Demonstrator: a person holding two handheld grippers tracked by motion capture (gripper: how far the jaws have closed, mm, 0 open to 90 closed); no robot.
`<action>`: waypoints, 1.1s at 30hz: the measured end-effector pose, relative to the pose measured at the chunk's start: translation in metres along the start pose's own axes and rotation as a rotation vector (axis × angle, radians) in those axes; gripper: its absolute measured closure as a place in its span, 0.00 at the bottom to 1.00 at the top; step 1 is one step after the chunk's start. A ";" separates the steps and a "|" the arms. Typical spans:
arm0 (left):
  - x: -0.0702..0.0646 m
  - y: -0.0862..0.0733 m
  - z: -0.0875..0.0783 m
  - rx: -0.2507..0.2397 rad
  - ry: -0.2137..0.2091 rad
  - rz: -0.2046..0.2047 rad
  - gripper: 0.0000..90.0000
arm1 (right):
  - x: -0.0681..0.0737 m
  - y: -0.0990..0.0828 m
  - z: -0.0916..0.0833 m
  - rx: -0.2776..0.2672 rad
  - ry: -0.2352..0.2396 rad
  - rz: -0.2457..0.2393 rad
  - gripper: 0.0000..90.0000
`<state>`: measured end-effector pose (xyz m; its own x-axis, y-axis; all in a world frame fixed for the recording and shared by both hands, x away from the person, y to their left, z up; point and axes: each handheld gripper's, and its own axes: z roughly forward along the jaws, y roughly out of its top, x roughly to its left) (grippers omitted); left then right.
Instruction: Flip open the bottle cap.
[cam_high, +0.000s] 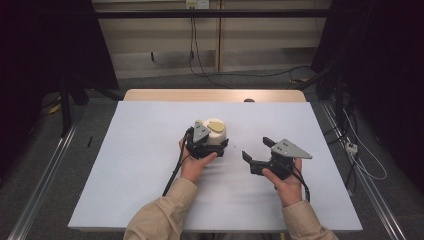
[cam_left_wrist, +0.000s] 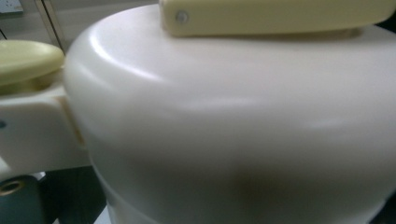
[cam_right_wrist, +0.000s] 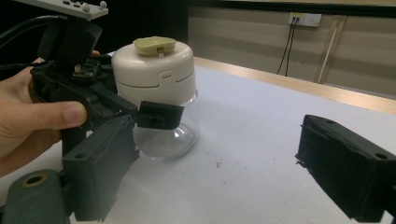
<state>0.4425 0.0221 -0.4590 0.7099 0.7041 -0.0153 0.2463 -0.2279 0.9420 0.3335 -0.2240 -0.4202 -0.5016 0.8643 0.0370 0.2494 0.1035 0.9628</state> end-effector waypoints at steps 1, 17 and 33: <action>0.000 0.000 0.000 0.000 -0.001 -0.002 0.05 | 0.000 0.001 0.001 -0.001 0.003 0.007 0.12; 0.000 0.000 0.000 0.001 0.001 -0.002 0.05 | -0.003 0.009 0.015 0.019 0.011 0.028 0.20; 0.000 0.000 0.000 0.001 0.003 -0.001 0.05 | -0.002 0.024 0.026 0.034 0.049 0.053 0.39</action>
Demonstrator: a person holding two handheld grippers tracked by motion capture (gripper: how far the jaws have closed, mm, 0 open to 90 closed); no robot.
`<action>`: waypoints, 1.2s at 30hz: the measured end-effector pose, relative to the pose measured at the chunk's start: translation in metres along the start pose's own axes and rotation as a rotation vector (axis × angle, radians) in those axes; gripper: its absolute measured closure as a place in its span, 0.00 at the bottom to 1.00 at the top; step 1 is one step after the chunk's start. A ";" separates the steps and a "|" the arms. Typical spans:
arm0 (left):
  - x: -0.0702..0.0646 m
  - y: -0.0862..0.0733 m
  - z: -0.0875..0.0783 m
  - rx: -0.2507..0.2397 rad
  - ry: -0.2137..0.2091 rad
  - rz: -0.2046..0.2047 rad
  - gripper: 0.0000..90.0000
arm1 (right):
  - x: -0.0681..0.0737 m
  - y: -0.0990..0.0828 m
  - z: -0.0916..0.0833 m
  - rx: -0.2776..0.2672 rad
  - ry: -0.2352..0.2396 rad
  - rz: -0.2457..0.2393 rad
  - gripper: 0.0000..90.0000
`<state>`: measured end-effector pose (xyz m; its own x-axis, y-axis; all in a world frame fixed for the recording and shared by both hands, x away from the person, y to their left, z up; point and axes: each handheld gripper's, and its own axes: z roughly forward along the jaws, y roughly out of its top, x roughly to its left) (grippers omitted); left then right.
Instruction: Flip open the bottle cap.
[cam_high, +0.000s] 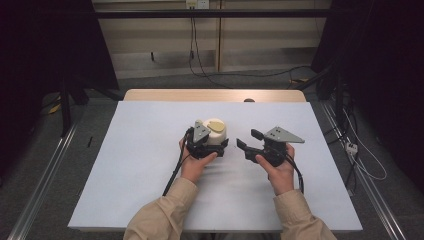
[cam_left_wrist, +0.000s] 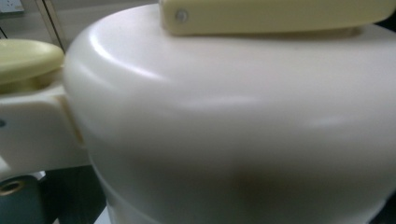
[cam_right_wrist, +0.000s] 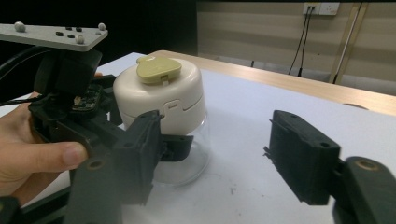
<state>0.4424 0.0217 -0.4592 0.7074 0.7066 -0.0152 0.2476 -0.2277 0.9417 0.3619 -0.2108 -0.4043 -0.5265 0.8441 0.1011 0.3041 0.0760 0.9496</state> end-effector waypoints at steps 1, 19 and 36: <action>0.000 0.000 0.000 0.000 0.000 0.000 0.05 | 0.000 0.001 0.000 0.000 -0.009 -0.009 0.40; -0.001 0.000 0.000 0.002 0.004 -0.001 0.05 | 0.001 0.008 0.016 0.019 0.054 -0.009 0.76; -0.001 0.000 0.000 0.003 0.007 0.002 0.05 | 0.004 0.021 0.031 0.038 0.109 0.012 1.00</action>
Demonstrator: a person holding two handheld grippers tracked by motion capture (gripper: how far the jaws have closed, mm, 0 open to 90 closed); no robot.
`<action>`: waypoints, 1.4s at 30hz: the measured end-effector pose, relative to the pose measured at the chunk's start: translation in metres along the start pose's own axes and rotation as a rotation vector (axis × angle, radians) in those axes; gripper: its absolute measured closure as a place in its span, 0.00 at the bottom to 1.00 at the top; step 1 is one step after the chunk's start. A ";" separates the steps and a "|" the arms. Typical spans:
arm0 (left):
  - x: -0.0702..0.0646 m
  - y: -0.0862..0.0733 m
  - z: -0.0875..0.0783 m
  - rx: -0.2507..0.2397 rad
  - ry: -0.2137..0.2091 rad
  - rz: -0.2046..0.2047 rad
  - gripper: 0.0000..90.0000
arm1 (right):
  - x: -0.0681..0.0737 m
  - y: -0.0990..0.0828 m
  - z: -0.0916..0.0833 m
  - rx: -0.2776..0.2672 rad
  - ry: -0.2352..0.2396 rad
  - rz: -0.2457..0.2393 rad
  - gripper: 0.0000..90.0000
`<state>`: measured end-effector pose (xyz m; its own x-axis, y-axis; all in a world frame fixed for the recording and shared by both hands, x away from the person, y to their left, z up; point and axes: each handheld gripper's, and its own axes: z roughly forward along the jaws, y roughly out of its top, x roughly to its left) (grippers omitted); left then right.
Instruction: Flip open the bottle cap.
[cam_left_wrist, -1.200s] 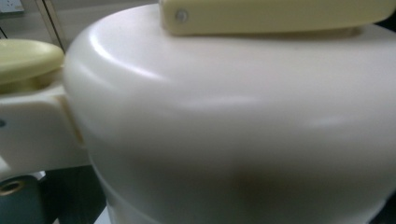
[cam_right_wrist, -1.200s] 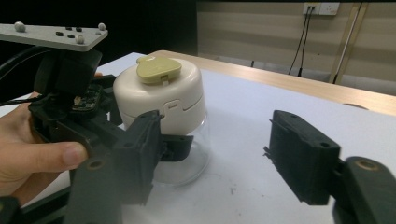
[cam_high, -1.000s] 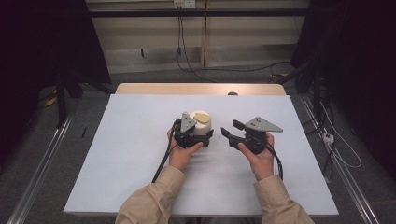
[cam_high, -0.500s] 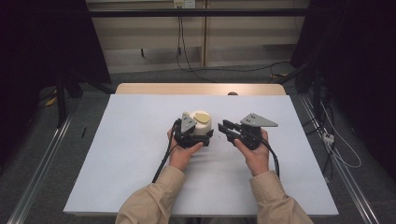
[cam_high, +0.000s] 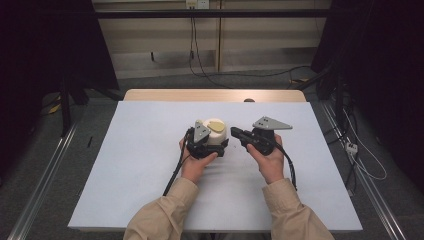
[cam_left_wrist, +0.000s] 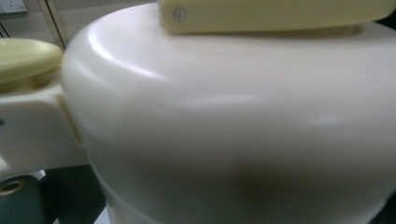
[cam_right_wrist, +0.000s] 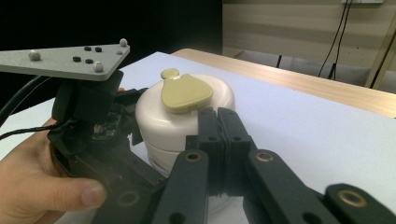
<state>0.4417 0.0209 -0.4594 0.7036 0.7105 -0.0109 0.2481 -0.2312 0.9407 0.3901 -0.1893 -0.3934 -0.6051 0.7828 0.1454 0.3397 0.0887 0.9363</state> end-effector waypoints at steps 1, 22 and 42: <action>0.000 0.000 0.000 0.000 0.000 0.000 0.05 | 0.000 0.001 0.000 0.002 -0.002 -0.001 1.00; 0.000 0.000 0.000 0.003 0.004 0.003 0.05 | 0.005 0.003 0.014 0.028 0.018 -0.033 1.00; -0.001 0.000 0.000 0.005 0.009 0.008 0.05 | 0.008 0.005 0.019 0.031 0.013 -0.051 1.00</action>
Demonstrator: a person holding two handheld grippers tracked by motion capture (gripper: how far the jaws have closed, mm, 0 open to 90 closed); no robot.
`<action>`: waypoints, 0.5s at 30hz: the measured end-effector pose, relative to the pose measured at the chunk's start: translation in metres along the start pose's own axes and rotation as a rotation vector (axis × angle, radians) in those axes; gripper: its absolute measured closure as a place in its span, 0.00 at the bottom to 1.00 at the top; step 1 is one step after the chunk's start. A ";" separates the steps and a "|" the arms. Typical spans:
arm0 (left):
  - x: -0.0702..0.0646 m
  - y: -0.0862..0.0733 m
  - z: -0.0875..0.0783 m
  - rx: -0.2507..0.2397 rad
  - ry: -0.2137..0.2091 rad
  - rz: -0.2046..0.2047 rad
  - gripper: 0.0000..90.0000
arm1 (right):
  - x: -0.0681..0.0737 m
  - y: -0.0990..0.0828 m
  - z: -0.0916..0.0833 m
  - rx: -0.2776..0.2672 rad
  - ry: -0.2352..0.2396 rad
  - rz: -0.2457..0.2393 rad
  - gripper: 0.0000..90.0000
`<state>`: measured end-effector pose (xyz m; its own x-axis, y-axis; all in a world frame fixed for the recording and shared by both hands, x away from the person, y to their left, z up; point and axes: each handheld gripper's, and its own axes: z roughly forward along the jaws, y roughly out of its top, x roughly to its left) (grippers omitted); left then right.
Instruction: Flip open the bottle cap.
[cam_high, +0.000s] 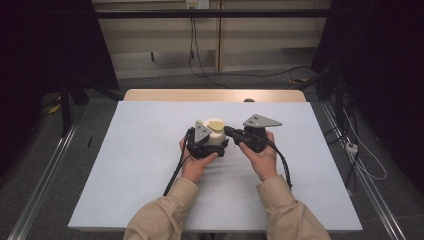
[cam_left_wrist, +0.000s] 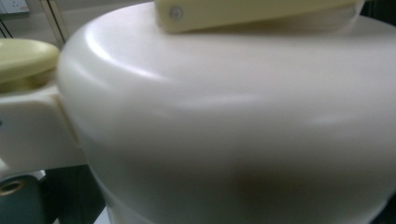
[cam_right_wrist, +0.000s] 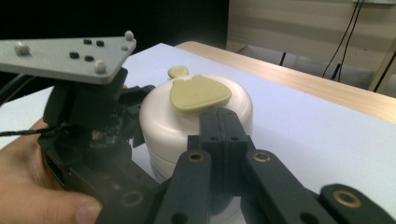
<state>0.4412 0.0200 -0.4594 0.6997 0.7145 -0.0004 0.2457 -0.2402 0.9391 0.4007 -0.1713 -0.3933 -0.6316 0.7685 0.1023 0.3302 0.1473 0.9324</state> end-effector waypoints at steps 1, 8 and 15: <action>0.000 0.000 0.000 -0.001 0.000 0.000 0.05 | 0.000 0.001 0.000 -0.003 0.004 -0.002 1.00; 0.000 0.000 0.000 -0.001 0.001 -0.001 0.05 | 0.004 0.006 0.004 -0.017 0.011 -0.006 1.00; 0.000 0.000 0.000 -0.002 0.001 0.000 0.05 | 0.005 0.009 0.007 -0.028 0.017 -0.008 1.00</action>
<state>0.4412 0.0195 -0.4595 0.6993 0.7148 0.0002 0.2445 -0.2394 0.9396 0.4053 -0.1619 -0.3865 -0.6458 0.7568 0.1007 0.3058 0.1356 0.9424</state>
